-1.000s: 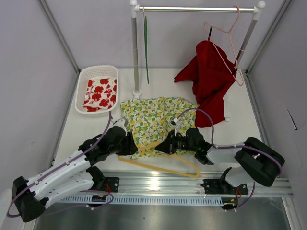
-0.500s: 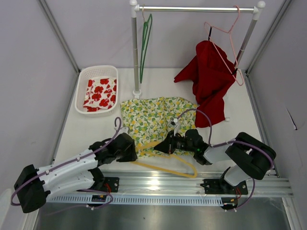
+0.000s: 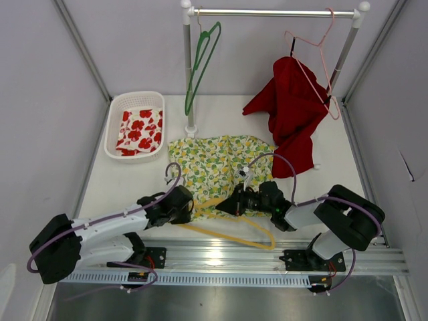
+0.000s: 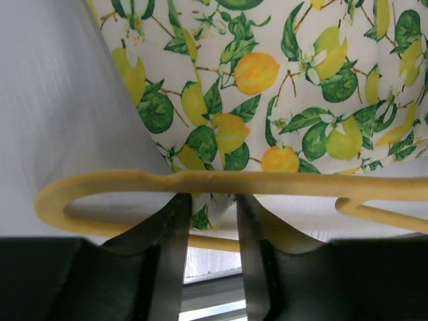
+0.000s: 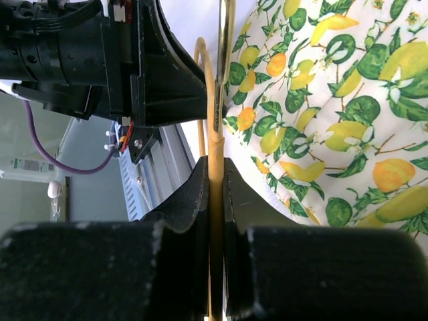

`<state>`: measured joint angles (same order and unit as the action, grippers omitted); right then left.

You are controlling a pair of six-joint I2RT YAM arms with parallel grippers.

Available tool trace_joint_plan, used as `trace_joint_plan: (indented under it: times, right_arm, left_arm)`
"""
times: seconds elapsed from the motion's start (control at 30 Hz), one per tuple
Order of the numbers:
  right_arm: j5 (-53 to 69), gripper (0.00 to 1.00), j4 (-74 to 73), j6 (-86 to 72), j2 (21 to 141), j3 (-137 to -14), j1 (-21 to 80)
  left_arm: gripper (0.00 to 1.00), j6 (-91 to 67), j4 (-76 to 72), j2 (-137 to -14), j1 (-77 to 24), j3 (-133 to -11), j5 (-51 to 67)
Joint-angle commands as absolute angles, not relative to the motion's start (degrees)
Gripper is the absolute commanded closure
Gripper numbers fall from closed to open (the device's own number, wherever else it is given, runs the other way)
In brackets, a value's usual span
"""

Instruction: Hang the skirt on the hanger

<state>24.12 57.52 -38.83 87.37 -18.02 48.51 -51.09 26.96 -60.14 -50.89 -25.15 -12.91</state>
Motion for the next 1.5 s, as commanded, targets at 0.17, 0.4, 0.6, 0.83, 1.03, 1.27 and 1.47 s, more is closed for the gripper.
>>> trace_joint_plan:
  times: [0.17, 0.4, 0.6, 0.83, 1.03, 1.27, 1.47]
  right_arm:
    - [18.6, 1.0, 52.9, -33.7, 87.3, -17.8, 48.5]
    - [12.0, 1.0, 48.9, -31.1, 86.8, -19.8, 48.7]
    - [5.0, 1.0, 46.5, -29.0, 85.0, -20.1, 48.5]
    - [2.7, 1.0, 46.4, -28.3, 85.1, -18.8, 48.6]
    - [0.1, 1.0, 45.2, -27.6, 83.4, -16.7, 48.6]
    - [-5.8, 1.0, 42.5, -27.0, 80.5, -14.5, 48.2]
    - [-7.5, 1.0, 42.8, -26.9, 77.3, -11.5, 47.2]
  left_arm:
    - [1.0, -48.8, 30.7, -59.0, -51.3, -31.6, -14.2]
    - [1.0, -49.1, 37.5, -55.2, -51.2, -33.9, -11.4]
    - [1.0, -48.6, 43.3, -54.5, -48.6, -34.5, -9.2]
    - [1.0, -44.6, 43.8, -56.4, -37.5, -36.3, -4.6]
    - [1.0, -42.5, 44.3, -60.8, -31.0, -38.6, -4.6]
    - [1.0, -41.0, 43.7, -64.9, -23.8, -38.8, -2.7]
    - [1.0, -40.6, 44.8, -67.0, -20.0, -40.0, -3.6]
